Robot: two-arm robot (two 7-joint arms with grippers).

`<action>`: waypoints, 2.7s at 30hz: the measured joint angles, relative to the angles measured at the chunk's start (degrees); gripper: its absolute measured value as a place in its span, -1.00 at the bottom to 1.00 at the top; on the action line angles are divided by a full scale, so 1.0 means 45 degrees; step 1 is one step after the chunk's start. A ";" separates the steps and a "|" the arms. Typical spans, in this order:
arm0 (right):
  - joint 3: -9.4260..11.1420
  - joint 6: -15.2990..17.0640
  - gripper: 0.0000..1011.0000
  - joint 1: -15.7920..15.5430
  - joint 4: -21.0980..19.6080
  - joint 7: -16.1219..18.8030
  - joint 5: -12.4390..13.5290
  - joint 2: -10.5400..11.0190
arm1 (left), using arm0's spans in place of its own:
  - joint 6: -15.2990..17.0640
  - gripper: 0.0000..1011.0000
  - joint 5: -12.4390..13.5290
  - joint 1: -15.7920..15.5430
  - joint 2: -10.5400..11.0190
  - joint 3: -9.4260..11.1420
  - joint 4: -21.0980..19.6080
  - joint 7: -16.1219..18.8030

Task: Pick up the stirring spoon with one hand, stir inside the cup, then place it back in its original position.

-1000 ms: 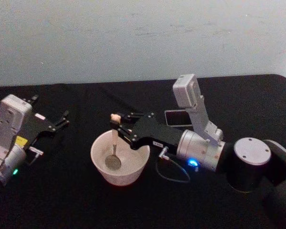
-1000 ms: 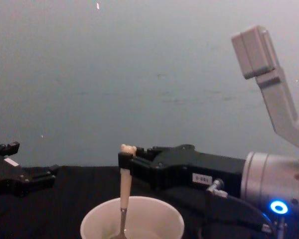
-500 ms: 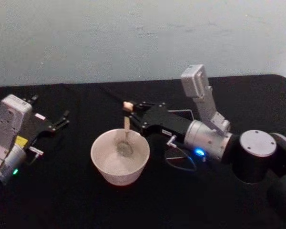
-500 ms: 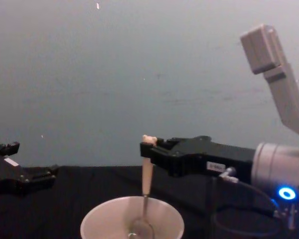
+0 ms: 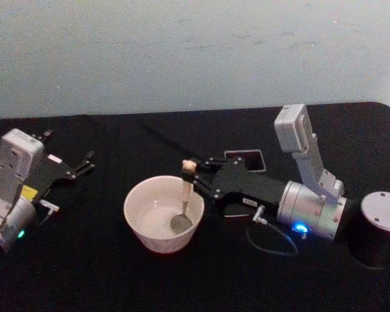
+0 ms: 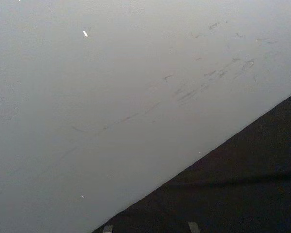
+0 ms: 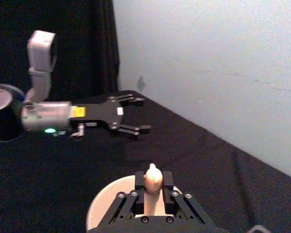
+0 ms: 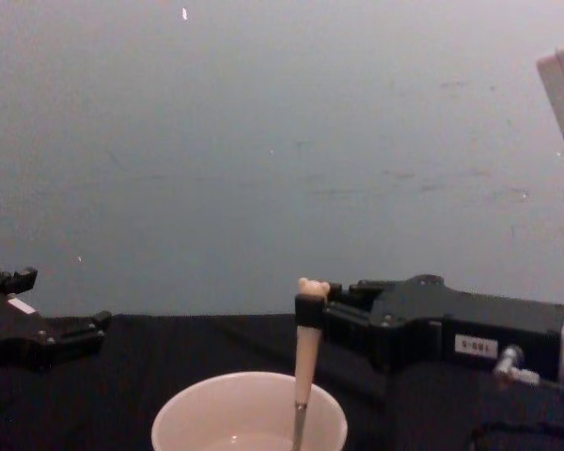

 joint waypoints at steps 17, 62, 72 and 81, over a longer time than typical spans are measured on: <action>-0.0875 -0.0180 -0.58 0.0535 0.0535 -0.0356 -0.0430 -0.0939 | 0.0000 0.98 0.0000 0.0001 0.0000 -0.0001 0.0000 0.0000; -0.0107 0.0975 -0.58 0.0009 -0.0488 -0.0528 0.0712 -0.0308 | 0.0001 0.98 0.0000 0.0001 0.0000 -0.0001 0.0000 0.0000; -0.0038 0.1088 -0.58 0.0436 -0.0228 -0.1028 0.1096 -0.0704 | 0.0000 0.98 0.0000 0.0001 0.0000 0.0000 0.0000 0.0000; 0.0558 0.1347 -0.58 0.0334 -0.0770 -0.1391 0.1875 -0.0358 | 0.0000 0.98 0.0000 0.0000 0.0000 0.0000 0.0000 0.0000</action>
